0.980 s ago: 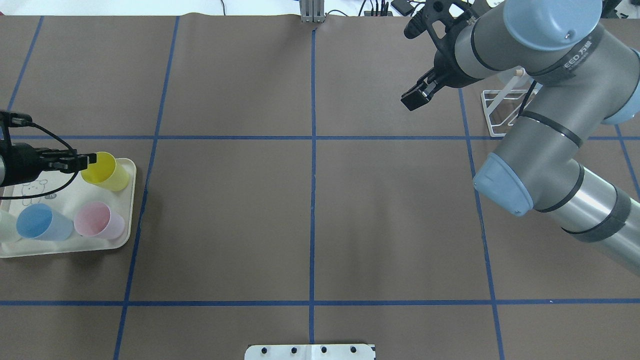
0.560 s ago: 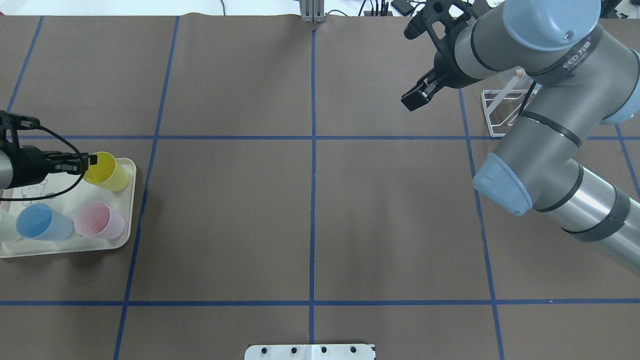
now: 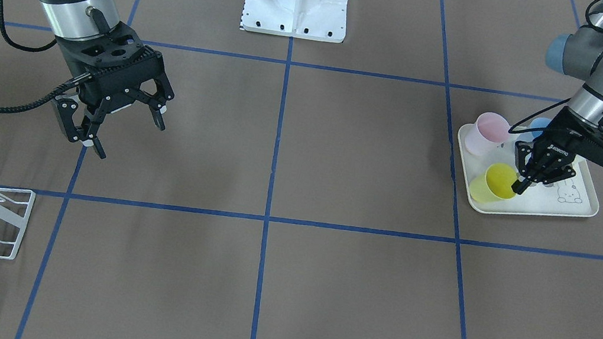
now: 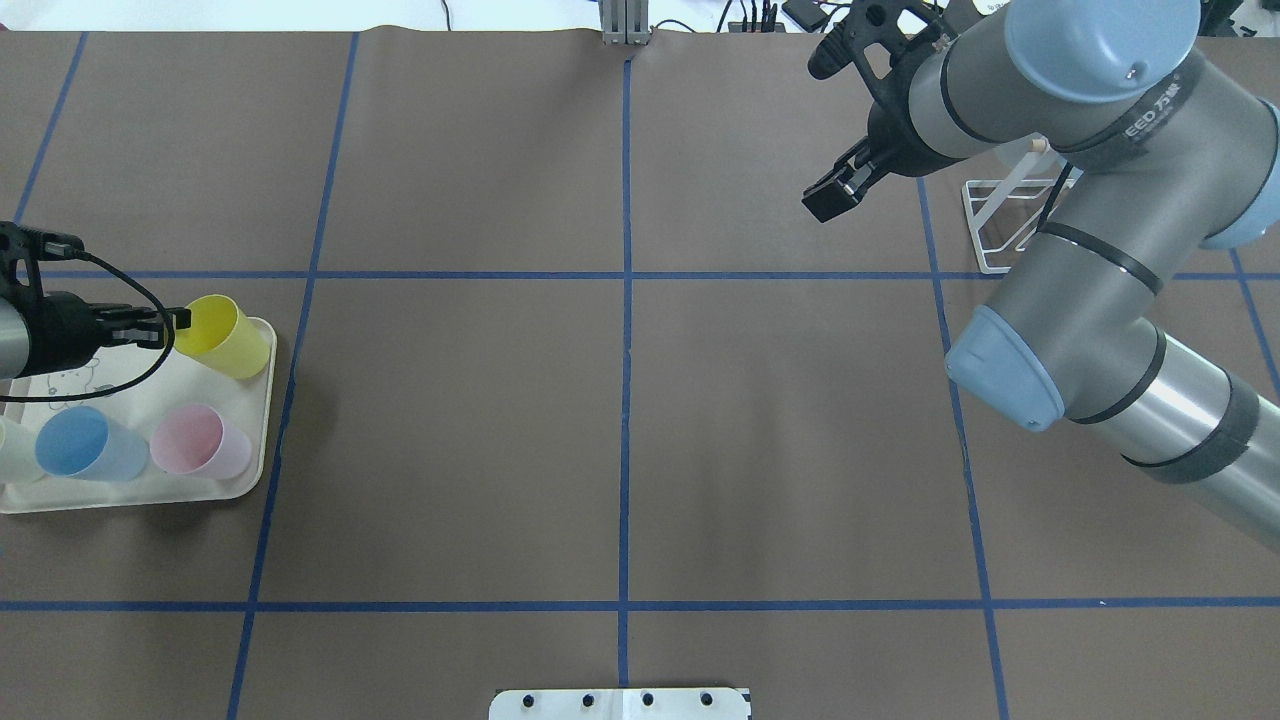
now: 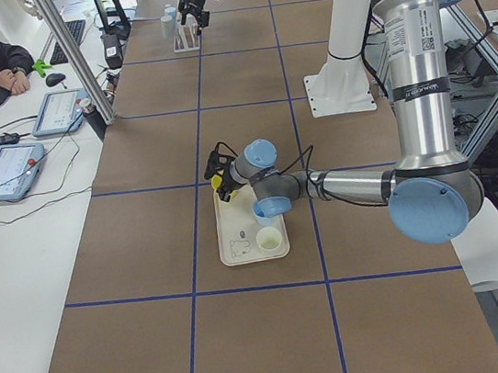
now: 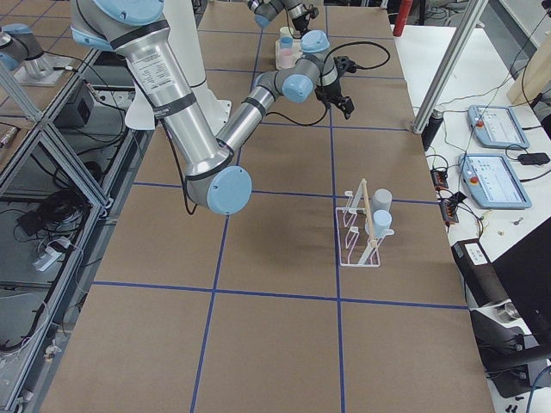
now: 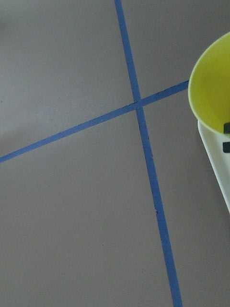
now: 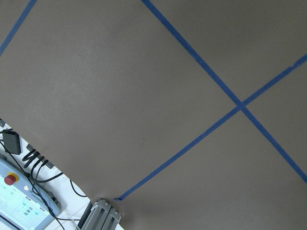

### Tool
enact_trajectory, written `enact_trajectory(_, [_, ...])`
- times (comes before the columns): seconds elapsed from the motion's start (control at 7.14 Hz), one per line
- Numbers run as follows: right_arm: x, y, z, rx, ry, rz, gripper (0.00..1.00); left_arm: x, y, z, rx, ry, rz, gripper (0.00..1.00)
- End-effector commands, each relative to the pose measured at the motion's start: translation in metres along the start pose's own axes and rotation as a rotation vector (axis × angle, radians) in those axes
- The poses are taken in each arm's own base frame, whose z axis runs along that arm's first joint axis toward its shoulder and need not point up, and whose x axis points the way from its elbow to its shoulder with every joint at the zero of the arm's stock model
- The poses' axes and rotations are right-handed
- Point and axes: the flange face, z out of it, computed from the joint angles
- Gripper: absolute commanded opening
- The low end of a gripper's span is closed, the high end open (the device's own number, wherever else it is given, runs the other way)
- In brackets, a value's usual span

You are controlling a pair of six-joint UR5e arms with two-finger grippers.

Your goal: Transfer IKEA cup to right arm and place on rack

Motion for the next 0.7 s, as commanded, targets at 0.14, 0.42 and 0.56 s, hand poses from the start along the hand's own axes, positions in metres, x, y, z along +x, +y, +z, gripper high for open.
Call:
enact_trajectory(0.14, [-0.008, 0.001, 0.005, -0.006, -0.005, -0.007, 0.99, 0.0, -0.023, -0.018, 0.044, 0.004, 0.005, 0.0])
enact_trajectory(0.42, [-0.029, 0.0, 0.013, 0.03, -0.044, -0.029, 0.99, 0.049, -0.06, -0.044, 0.061, 0.013, 0.005, 0.0])
enact_trajectory(0.56, [-0.048, -0.001, 0.03, 0.07, -0.086, -0.039, 0.99, 0.087, -0.084, -0.062, 0.061, 0.015, -0.013, 0.0])
